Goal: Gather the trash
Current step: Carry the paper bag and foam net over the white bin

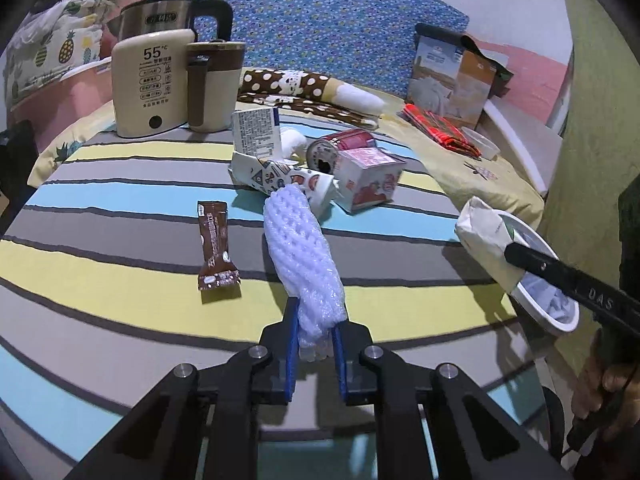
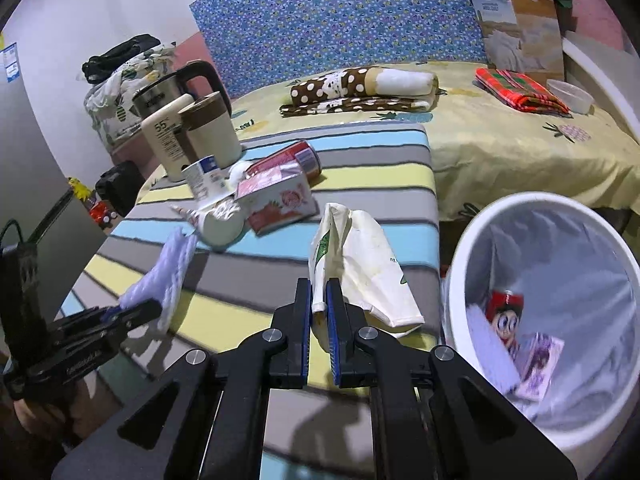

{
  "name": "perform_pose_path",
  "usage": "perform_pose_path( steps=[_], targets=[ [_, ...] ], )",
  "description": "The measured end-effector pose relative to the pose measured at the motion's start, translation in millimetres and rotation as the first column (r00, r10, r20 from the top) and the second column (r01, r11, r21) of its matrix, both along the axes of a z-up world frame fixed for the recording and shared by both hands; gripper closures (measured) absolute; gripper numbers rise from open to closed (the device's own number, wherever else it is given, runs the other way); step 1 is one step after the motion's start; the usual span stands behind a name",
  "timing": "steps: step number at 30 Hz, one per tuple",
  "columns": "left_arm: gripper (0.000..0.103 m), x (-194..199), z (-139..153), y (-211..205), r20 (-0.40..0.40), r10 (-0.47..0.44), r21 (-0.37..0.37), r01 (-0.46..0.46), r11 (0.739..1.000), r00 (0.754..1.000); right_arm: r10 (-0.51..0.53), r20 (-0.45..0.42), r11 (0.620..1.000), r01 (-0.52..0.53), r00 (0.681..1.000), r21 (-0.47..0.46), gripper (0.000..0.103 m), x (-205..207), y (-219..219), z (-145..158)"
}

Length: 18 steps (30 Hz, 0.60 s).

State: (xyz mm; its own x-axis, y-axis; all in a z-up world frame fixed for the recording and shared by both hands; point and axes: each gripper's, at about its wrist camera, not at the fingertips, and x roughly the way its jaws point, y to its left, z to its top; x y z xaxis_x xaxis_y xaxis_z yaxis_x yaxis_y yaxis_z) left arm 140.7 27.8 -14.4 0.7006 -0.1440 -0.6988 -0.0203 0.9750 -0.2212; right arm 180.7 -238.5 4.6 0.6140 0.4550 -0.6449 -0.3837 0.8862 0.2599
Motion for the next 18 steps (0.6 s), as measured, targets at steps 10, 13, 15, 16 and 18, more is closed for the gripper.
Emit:
perform_pose_path(
  steps=[10,13,15,16,18],
  targets=[
    [0.088,-24.7,13.9,-29.6,0.030,-0.077,0.002,0.077,0.997,0.997,-0.011,0.004,1.000,0.011,1.000,0.013,0.093,-25.3,-8.6,2.1],
    [0.088,-27.0,17.6,-39.9,0.037,-0.103,0.002,0.103,0.995,0.994,-0.017,0.004,1.000,0.017,1.000,0.015,0.093,-29.6,-12.9,2.2],
    [0.088,-27.4,19.4,-45.7,0.040,-0.117,0.004,0.117,0.993,0.992,-0.025,0.005,1.000,0.025,1.000,0.016,0.093,-31.6,-16.0,2.7],
    [0.088,-26.7,20.4,-50.0,0.040,-0.128,0.005,0.128,0.992,0.991,-0.029,0.007,0.999,0.029,1.000,0.018,0.093,-32.3,-17.9,3.0],
    [0.088,-25.6,22.2,-57.1,0.041,-0.147,0.008,0.147,0.989,0.988,-0.041,0.012,0.999,0.041,0.999,0.019,0.093,-33.5,-22.5,3.6]
  ],
)
